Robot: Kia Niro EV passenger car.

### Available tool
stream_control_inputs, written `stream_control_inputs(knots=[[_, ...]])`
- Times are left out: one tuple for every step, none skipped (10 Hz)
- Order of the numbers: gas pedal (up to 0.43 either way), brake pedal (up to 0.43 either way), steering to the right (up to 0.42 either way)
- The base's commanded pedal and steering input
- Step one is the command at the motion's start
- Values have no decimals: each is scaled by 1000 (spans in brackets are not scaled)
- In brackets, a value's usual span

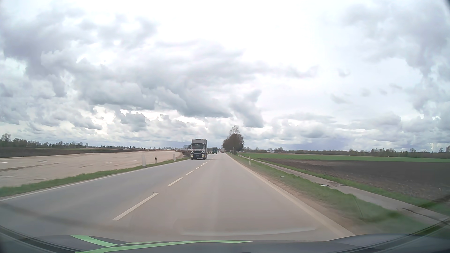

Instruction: Follow the waypoints while adhering to traffic rules and regulations

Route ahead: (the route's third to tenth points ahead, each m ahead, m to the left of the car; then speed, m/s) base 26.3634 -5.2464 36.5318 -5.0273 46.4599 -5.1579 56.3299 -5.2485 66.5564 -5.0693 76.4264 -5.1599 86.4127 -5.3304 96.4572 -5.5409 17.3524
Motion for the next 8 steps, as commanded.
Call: stream_control_inputs(knots=[[378, 0, 0], [378, 0, 0], [378, 0, 0], [378, 0, 0], [378, 0, 0], [378, 0, 0], [378, 0, 0], [370, 0, 1]])
